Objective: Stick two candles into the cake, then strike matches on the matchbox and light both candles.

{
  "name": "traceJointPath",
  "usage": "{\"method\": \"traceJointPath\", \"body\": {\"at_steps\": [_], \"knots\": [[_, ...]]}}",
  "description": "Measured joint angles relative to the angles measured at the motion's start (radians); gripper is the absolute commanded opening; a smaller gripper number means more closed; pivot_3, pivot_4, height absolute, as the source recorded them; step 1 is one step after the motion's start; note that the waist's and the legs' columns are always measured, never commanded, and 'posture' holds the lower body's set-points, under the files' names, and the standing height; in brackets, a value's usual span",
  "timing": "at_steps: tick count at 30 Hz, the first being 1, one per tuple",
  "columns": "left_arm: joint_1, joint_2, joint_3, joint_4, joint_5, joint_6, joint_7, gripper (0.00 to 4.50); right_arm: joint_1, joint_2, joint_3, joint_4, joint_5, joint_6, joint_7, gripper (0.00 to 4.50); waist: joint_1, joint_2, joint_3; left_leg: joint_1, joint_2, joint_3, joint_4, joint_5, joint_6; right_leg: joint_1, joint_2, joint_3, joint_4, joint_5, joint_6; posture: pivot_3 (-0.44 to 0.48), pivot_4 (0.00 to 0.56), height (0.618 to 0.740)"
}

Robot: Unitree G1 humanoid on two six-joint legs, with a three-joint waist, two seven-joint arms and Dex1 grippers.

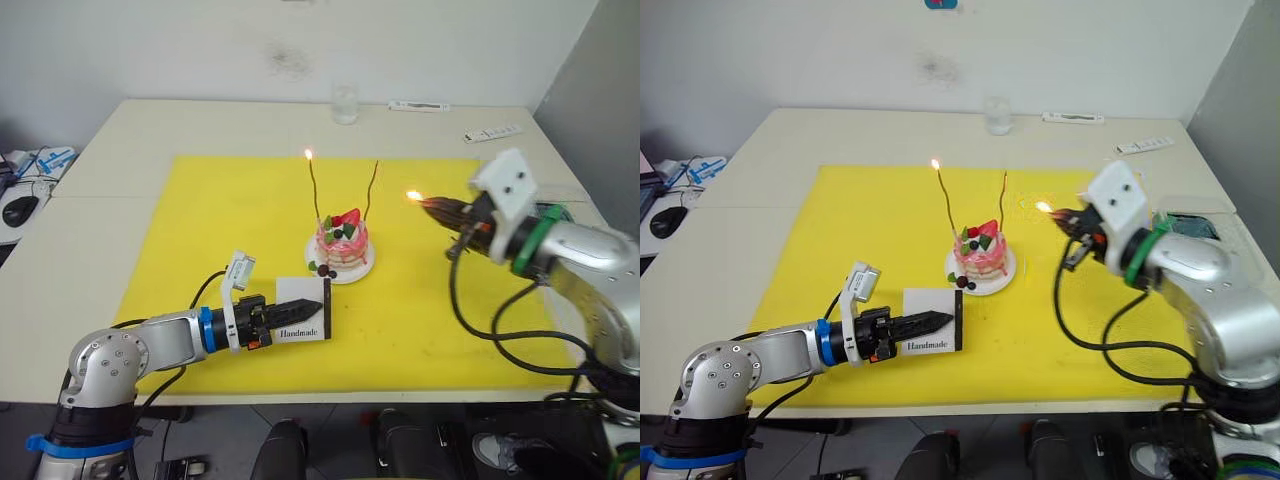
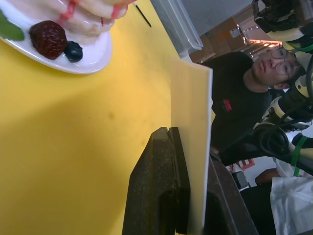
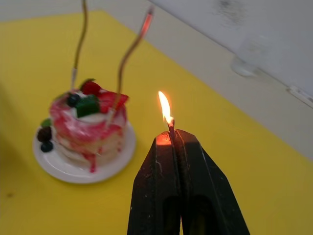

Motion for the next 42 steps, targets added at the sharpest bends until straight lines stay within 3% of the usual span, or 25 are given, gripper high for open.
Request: {"method": "traceJointPath", "body": {"at_steps": [4,7,18,21,32,37,42], "knots": [[-0.012,-0.026,-0.016,0.0,0.001,-0.001,0.001,0.0,0.169,-0.112,-0.124,0.095,-0.096,-0.108,-0.015,0.02,0.001,0.0,0.0,0.0,-0.001,0.003,0.001,0.0,0.0,0.001,0.0,0.003,-0.001,-0.001,-0.002,0.0,0.15,0.74],[-0.03,-0.056,-0.04,0.0,0.007,-0.004,0.001,0.0,0.214,-0.14,-0.139,0.215,-0.174,-0.215,-0.053,0.02,-0.005,0.0,0.0,0.003,-0.001,0.005,0.002,0.0,0.0,0.001,0.0,0.006,0.0,-0.001,-0.001,0.0,0.15,0.74],[-0.038,-0.124,-0.081,0.005,0.049,-0.013,0.003,0.0,0.096,-0.142,-0.06,0.594,-0.305,-0.461,-0.135,0.02,-0.01,0.0,0.0,0.006,-0.001,0.008,0.001,0.0,0.0,0.002,0.001,0.01,0.001,0.002,0.003,0.0,0.15,0.74],[-0.04,-0.135,-0.081,0.007,0.058,-0.017,0.003,0.0,0.103,-0.135,-0.059,0.605,-0.322,-0.463,-0.158,0.6,-0.005,0.0,0.0,0.005,-0.001,0.008,0.0,0.0,0.0,0.002,0.001,0.009,0.0,0.002,0.003,0.0,0.15,0.74],[-0.045,-0.144,-0.081,0.01,0.083,-0.03,0.003,0.0,0.117,-0.08,-0.065,0.619,-0.339,-0.47,-0.234,4.48,-0.005,0.0,0.0,0.006,-0.001,0.008,0.001,0.0,0.0,0.002,0.001,0.01,0.001,0.002,0.003,0.0,0.15,0.74],[-0.045,-0.145,-0.08,0.01,0.085,-0.03,0.003,0.0,0.145,-0.07,-0.082,0.58,-0.339,-0.469,-0.246,4.48,-0.004,0.0,0.0,0.006,-0.001,0.008,0.001,0.0,0.0,0.002,0.001,0.01,0.001,0.003,0.005,0.0,0.15,0.74],[-0.043,-0.145,-0.076,0.01,0.085,-0.032,0.01,0.0,0.213,-0.042,-0.133,0.387,-0.309,-0.452,-0.238,4.48,-0.004,0.001,0.0,0.006,-0.001,0.008,0.001,0.0,0.0,0.002,0.001,0.01,0.001,0.003,0.005,0.0,0.15,0.74]]}}
